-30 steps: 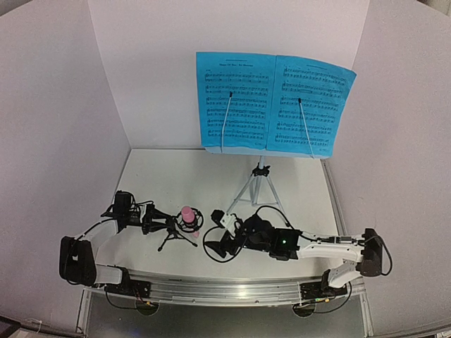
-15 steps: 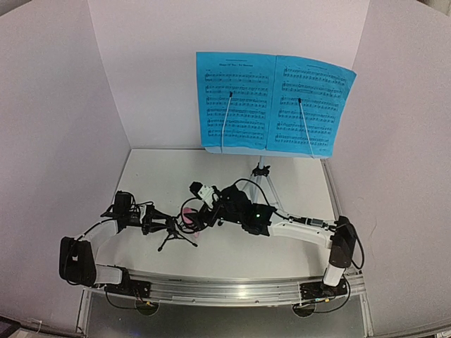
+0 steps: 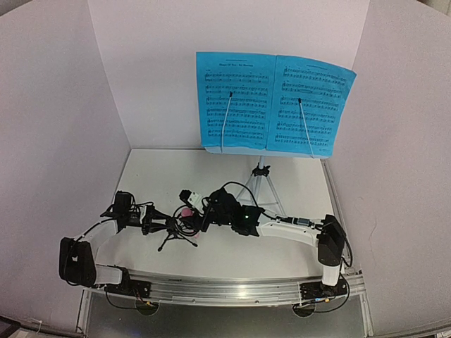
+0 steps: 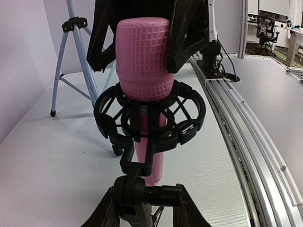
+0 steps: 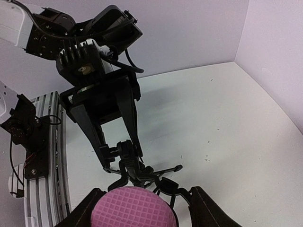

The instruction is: Pack up the instrument practice props

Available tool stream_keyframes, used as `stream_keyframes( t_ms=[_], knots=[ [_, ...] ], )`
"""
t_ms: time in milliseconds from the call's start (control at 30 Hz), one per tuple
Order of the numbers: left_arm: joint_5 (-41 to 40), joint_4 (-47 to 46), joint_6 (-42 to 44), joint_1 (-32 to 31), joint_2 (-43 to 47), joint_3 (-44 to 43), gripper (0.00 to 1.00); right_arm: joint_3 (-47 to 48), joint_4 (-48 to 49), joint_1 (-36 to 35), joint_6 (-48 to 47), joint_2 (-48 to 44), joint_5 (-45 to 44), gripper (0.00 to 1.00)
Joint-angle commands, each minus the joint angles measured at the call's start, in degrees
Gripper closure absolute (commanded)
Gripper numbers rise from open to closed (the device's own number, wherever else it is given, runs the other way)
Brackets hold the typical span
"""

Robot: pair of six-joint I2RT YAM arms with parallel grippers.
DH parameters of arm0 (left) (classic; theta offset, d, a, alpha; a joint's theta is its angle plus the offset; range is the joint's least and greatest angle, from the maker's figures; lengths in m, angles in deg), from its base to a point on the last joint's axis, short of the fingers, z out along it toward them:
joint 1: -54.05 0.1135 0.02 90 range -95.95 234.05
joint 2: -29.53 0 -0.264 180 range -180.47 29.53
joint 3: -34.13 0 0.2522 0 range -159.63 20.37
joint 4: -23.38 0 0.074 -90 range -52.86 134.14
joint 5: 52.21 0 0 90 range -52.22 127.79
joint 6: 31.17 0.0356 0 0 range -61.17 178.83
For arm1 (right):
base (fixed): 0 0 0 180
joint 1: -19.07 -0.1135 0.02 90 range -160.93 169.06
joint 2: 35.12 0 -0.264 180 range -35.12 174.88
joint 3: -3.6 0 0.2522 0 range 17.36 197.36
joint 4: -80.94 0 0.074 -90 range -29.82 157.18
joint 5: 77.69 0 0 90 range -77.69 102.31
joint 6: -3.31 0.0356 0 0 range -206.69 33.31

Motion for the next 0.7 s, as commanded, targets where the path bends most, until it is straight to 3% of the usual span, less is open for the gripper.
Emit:
stream_keyframes(
  t_ms=[0,233,333,667],
  knots=[
    [-11.46,1.76,5.01,0.42,-0.46,0.01,1.0,-0.18,0.91,0.3,0.01,-0.83,-0.11,0.5],
    [-11.51,1.87,5.09,0.4,-0.62,-0.26,1.0,1.72,0.83,0.44,-1.88,-0.8,1.59,0.77],
    [-11.83,2.85,5.22,0.39,-0.6,-0.69,1.0,3.13,0.83,0.45,-2.82,-1.79,1.68,1.0],
    [-12.97,6.23,7.37,0.41,-0.66,-1.88,1.0,9.34,0.83,0.68,-5.79,-4.8,1.52,1.0]
  ],
)
